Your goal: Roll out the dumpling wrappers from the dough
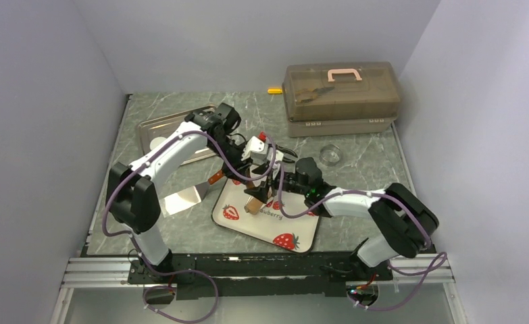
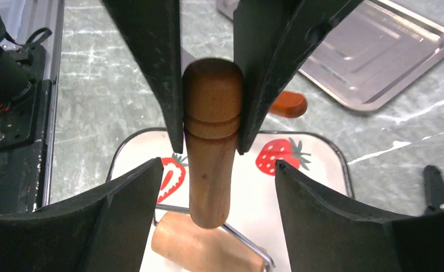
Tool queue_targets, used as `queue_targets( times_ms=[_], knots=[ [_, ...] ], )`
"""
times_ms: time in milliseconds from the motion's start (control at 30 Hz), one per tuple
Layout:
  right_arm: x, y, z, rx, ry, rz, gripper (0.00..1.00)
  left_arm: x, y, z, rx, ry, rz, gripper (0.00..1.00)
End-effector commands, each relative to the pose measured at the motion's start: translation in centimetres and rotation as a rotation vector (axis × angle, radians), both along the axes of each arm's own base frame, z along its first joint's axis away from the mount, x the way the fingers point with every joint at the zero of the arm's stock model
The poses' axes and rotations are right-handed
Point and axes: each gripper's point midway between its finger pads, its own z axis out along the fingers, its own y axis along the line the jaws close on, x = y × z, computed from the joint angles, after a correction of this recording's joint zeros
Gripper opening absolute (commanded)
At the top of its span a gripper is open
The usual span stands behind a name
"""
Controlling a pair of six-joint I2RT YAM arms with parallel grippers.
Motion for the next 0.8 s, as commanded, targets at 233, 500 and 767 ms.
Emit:
queue_targets(
  times_ms=[233,500,767],
  knots=[
    [-0.6,-3.5,8.9,0.054,0.034,0.011,0.77,-0.9,2.1,0.3,0.033,0.050,0.180,0.00],
    [11.0,-6.1,6.8,0.129,0.646,-0.375,0.87,-2.0,2.2,0.6,0.008,0.069,0.185,0.00],
    [14.6,0.9,0.3,0.017,0.986,-0.460,1.00,-2.4,2.9,0.5,0.016,0.039,0.194,0.00]
  ],
)
